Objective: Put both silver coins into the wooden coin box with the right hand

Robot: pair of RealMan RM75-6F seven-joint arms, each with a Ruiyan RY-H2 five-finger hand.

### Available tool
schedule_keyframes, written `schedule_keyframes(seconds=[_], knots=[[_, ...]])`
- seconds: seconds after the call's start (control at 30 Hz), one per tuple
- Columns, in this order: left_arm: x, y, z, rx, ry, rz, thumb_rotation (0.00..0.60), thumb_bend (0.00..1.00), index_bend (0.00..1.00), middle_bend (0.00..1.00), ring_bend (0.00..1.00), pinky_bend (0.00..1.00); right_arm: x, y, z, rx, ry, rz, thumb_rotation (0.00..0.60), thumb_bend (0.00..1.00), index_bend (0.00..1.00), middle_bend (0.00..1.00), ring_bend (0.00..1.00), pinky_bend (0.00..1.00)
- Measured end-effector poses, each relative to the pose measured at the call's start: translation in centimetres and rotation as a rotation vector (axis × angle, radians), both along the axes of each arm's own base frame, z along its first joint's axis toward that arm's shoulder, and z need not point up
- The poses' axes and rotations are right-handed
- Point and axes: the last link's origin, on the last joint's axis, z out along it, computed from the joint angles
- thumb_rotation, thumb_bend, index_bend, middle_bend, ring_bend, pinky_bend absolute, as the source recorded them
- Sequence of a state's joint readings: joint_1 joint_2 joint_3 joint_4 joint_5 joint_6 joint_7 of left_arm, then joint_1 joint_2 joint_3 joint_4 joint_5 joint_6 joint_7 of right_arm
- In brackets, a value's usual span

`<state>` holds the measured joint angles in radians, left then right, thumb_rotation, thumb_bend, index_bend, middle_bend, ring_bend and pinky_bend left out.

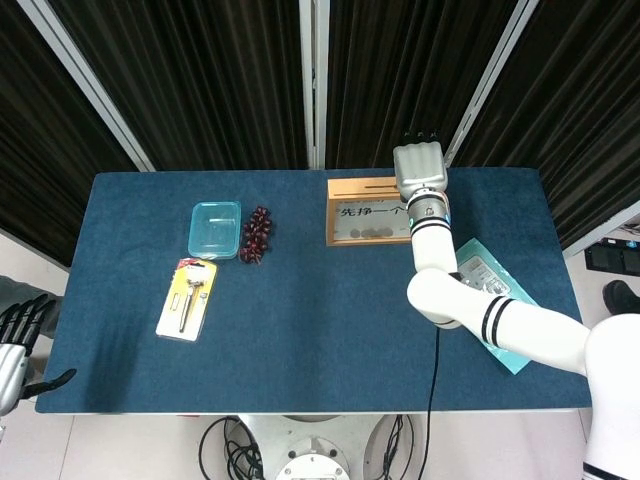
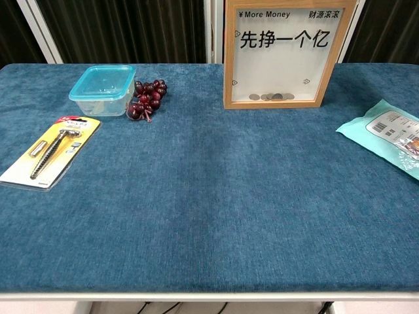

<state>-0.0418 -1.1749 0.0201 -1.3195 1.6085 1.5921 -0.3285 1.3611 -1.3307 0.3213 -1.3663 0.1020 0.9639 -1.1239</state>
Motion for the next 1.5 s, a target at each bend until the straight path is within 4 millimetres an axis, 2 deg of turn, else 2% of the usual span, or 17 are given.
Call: schedule_keyframes(seconds=[0.17, 0.23, 0.37, 0.4, 0.47, 0.5, 0.83, 1.03, 1.17, 1.27, 1.37, 1.47, 1.5], knots=[[-0.1, -0.1, 0.1, 0.002, -0.003, 0.002, 0.6, 0.04, 0.0, 0.0, 0.0, 0.0, 0.1, 0.0, -0.3, 0.002, 0.002, 0.002, 0.6, 0.42, 0.82, 0.07, 0.0, 0.0], [-0.2, -0.1, 0.1, 0.002, -0.003, 0.003, 0.6, 0.04, 0.0, 0.0, 0.0, 0.0, 0.1, 0.0, -0.4, 0.003, 0.003, 0.002, 0.6, 0.42, 0.74, 0.07, 0.0, 0.0], [-0.3, -0.1, 0.1, 0.002, -0.005, 0.005, 0.6, 0.04, 0.0, 0.0, 0.0, 0.0, 0.1, 0.0, -0.4, 0.002, 0.001, 0.002, 0.6, 0.38, 0.41, 0.04, 0.0, 0.0], [-0.3, -0.1, 0.1, 0.003, -0.005, 0.005, 0.6, 0.04, 0.0, 0.0, 0.0, 0.0, 0.2, 0.0, -0.3, 0.003, 0.0, 0.004, 0.6, 0.38, 0.26, 0.03, 0.0, 0.0], [-0.3, -0.1, 0.1, 0.003, -0.005, 0.004, 0.6, 0.04, 0.0, 0.0, 0.0, 0.0, 0.2, 0.0, -0.3, 0.007, -0.006, 0.006, 0.6, 0.37, 0.05, 0.01, 0.0, 0.0], [-0.3, -0.1, 0.1, 0.003, -0.005, 0.004, 0.6, 0.04, 0.0, 0.0, 0.0, 0.0, 0.2, 0.0, -0.2, 0.009, -0.013, 0.007, 0.6, 0.36, 0.01, 0.0, 0.0, 0.0], [-0.1, -0.2, 0.1, 0.006, -0.004, 0.003, 0.6, 0.03, 0.0, 0.0, 0.0, 0.0, 0.6, 0.4, 1.0, -0.005, -0.098, 0.065, 0.6, 0.33, 0.0, 0.0, 0.0, 0.0], [0.0, -0.2, 0.3, 0.014, -0.003, -0.002, 0.6, 0.04, 0.0, 0.0, 0.0, 0.0, -0.3, 2.5, 3.3, -0.034, -0.114, 0.136, 0.6, 0.33, 0.0, 0.0, 0.0, 0.0], [0.2, -0.1, 0.2, 0.013, 0.003, -0.005, 0.6, 0.04, 0.0, 0.0, 0.0, 0.0, -3.1, 5.2, 5.2, -0.087, -0.081, 0.195, 0.6, 0.34, 0.0, 0.0, 0.0, 0.0], [0.5, 0.0, 0.0, 0.011, 0.006, -0.012, 0.6, 0.04, 0.0, 0.0, 0.0, 0.0, -6.8, 8.1, 6.5, -0.134, -0.053, 0.235, 0.6, 0.32, 0.0, 0.0, 0.0, 0.0], [0.9, 0.1, -0.2, 0.009, 0.021, -0.021, 0.6, 0.04, 0.0, 0.0, 0.0, 0.0, -11.6, 11.9, 7.3, -0.168, -0.047, 0.258, 0.6, 0.3, 0.0, 0.0, 0.0, 0.0], [1.0, 0.3, -0.3, 0.015, 0.083, -0.028, 0.6, 0.04, 0.0, 0.0, 0.0, 0.0, -17.1, 17.0, 7.6, -0.18, -0.069, 0.248, 0.6, 0.3, 0.0, 0.0, 0.0, 0.0], [1.1, 0.4, -0.3, 0.017, 0.108, -0.03, 0.6, 0.03, 0.0, 0.0, 0.0, 0.0, -19.2, 19.3, 7.6, -0.183, -0.083, 0.236, 0.6, 0.3, 0.0, 0.0, 0.0, 0.0]])
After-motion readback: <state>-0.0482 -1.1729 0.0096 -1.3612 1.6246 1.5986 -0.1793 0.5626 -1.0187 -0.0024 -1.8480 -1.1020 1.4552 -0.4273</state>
